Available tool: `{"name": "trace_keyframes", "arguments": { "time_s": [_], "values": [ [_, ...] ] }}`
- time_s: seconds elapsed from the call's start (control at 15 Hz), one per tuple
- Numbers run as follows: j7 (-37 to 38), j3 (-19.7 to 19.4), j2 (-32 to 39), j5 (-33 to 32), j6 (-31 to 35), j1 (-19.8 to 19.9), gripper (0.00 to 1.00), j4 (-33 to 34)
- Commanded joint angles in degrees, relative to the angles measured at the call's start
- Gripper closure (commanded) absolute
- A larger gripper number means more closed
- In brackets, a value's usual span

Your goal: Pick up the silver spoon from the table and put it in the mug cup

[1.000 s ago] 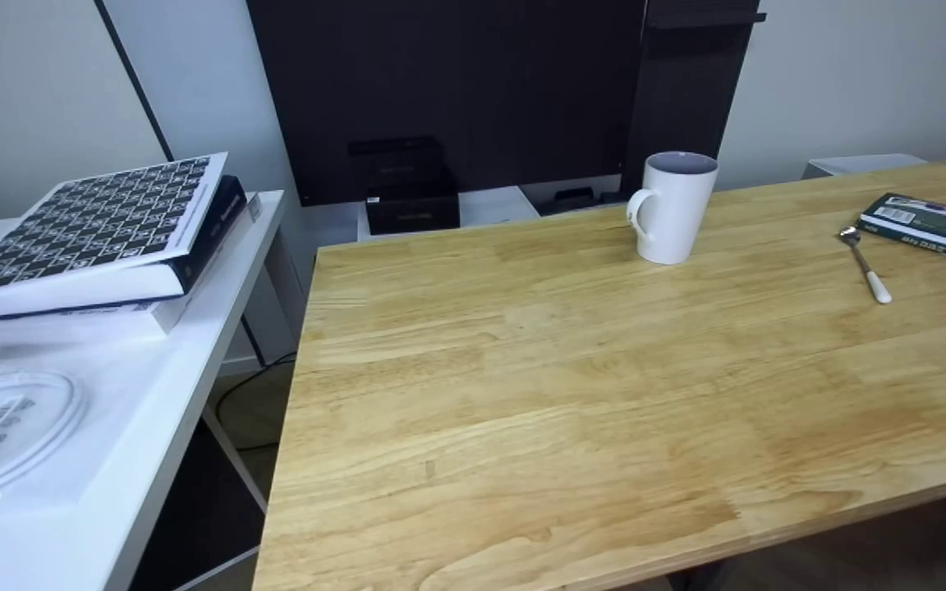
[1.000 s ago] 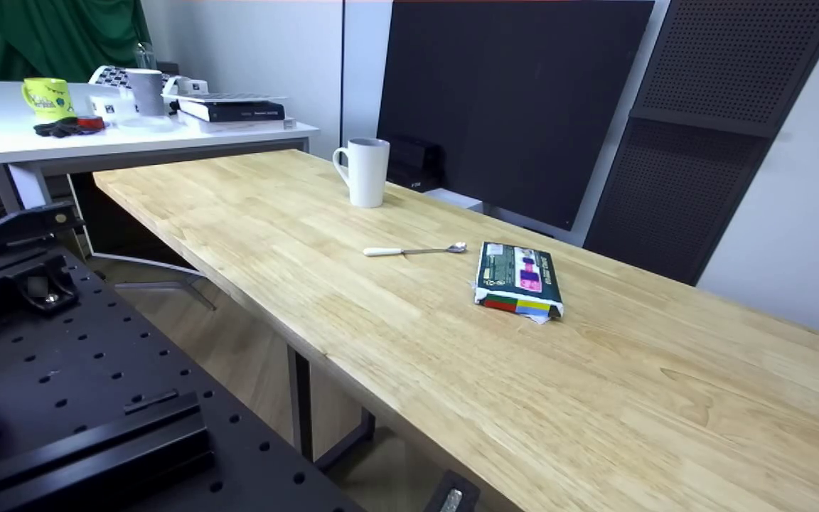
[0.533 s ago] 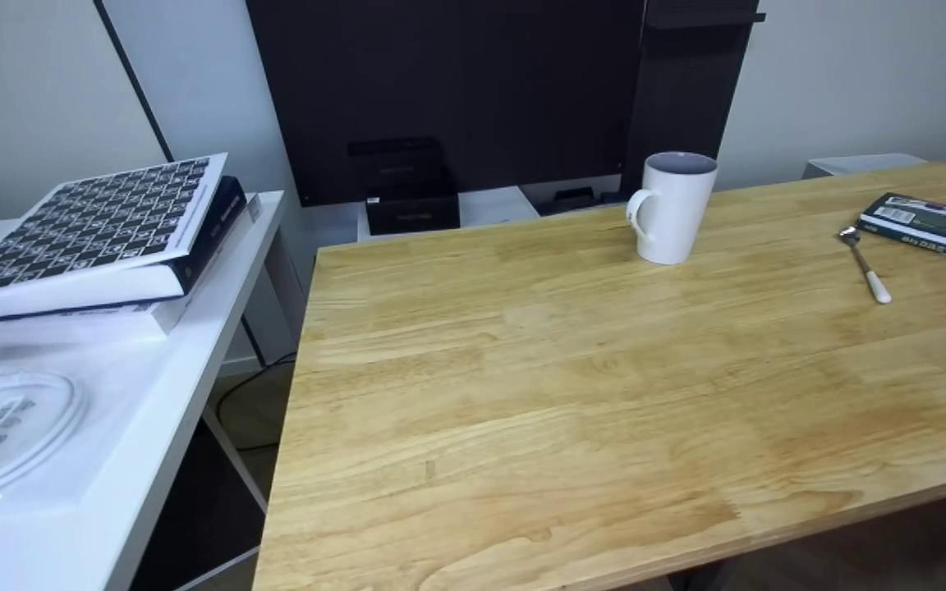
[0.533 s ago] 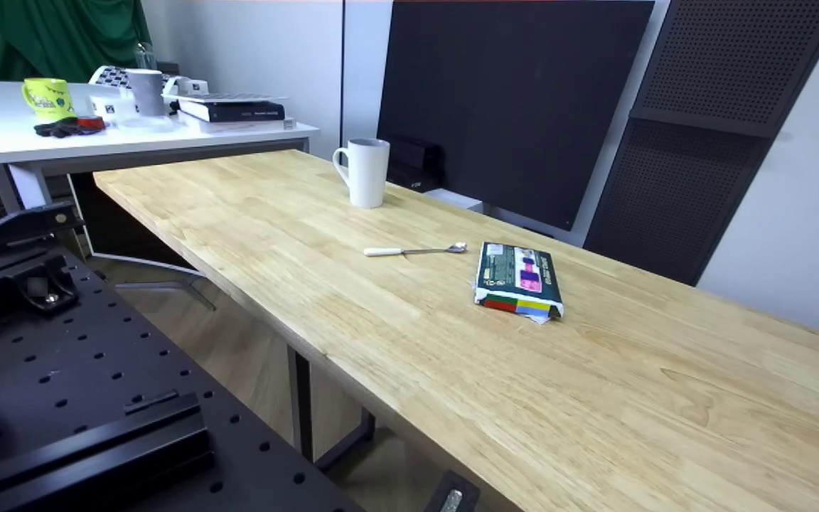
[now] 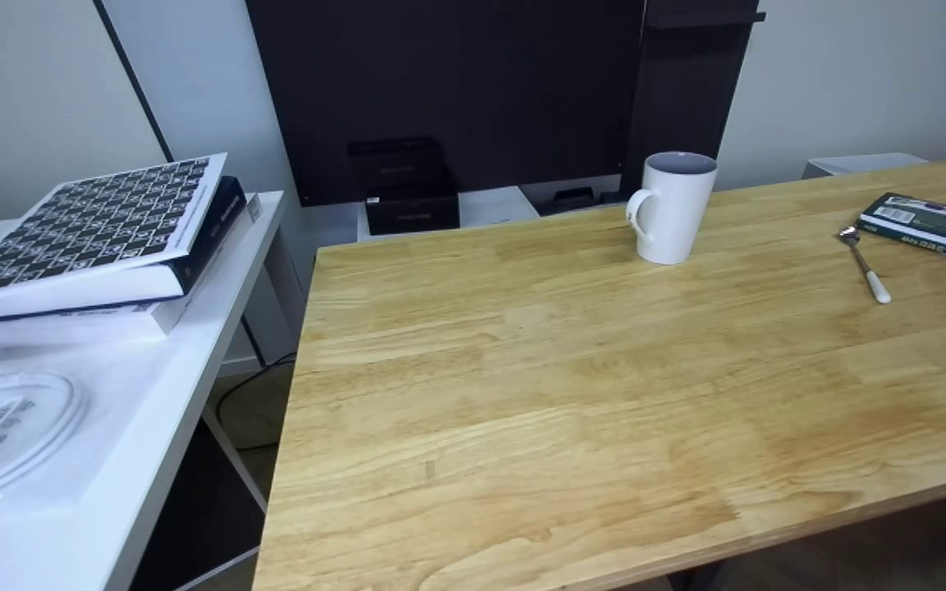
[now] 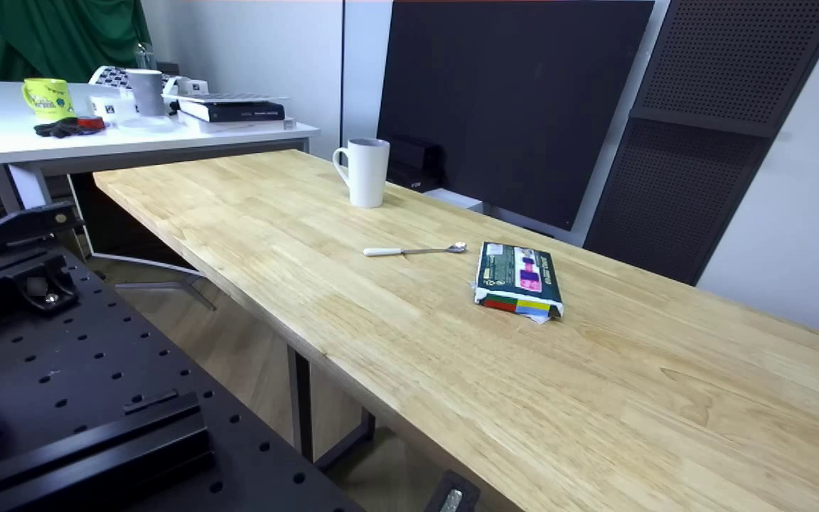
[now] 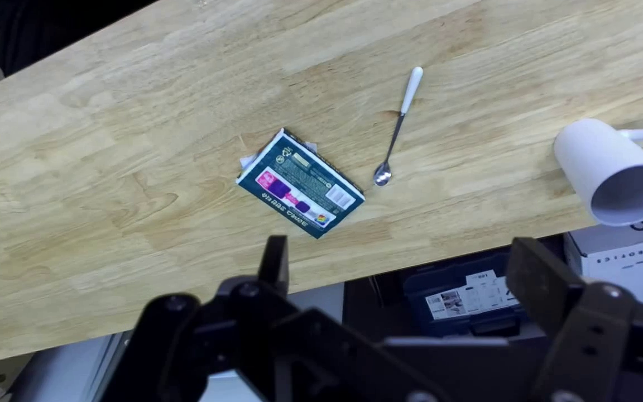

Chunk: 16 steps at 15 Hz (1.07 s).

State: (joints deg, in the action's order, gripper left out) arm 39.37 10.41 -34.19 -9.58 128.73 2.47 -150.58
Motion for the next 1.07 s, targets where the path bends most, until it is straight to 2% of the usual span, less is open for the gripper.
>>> {"name": "trace_keyframes", "arguments": {
  "time_s": [0.0, 0.07, 0.13, 0.27, 0.73, 1.0],
  "values": [
    [-5.8, -4.6, 3.9, 2.3, 2.6, 2.4, 0.0, 3.2],
    [-6.8, -5.7, 4.7, 2.7, 2.3, 3.5, 0.0, 4.1],
    [-5.0, -3.2, 2.0, 2.0, 2.5, 3.1, 0.0, 1.2],
    [-6.1, -3.8, 2.5, 2.2, 2.6, 4.0, 0.0, 1.4],
    [-4.7, -2.2, 1.0, 1.8, 3.9, 4.0, 0.0, 0.3],
    [-1.4, -2.2, 5.4, 4.0, 7.3, 5.3, 0.0, 1.8]
  ]
}}
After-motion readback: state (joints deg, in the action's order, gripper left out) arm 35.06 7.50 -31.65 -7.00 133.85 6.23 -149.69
